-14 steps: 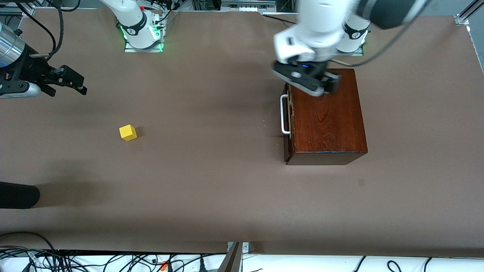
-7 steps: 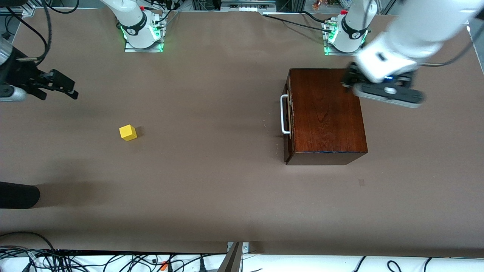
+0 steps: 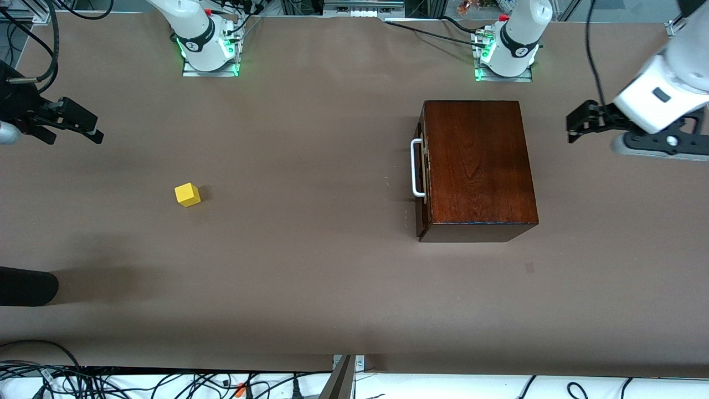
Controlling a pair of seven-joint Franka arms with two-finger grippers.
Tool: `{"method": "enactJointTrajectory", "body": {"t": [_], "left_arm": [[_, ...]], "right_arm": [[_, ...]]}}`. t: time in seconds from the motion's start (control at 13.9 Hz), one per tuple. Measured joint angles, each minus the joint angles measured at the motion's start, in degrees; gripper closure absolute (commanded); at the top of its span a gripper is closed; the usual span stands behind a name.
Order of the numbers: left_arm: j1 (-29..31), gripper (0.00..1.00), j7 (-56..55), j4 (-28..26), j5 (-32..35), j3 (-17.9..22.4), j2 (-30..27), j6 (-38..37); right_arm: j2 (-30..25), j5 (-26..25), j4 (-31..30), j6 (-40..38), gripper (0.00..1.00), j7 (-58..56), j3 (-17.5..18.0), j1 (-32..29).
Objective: Open drawer, take yellow block, close drawer
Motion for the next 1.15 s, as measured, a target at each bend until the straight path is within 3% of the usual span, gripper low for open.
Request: {"method": "enactJointTrajectory", "body": {"t": [0.22,1.15], "left_arm": [[0.0,0.00,1.9,-2.0,-0.7,2.5,-1.2,1.8],[0.0,0.00,1.4,-4.9,-0.7,2.6,-2.0,5.1]], "right_arm": [[0.9,0.0,0.0,0.0,0.00,-1.8,-0.1,0.0],[1.2,-3.0,0.3,-2.5,0.00,-2.9,0.2,0.7]]}}
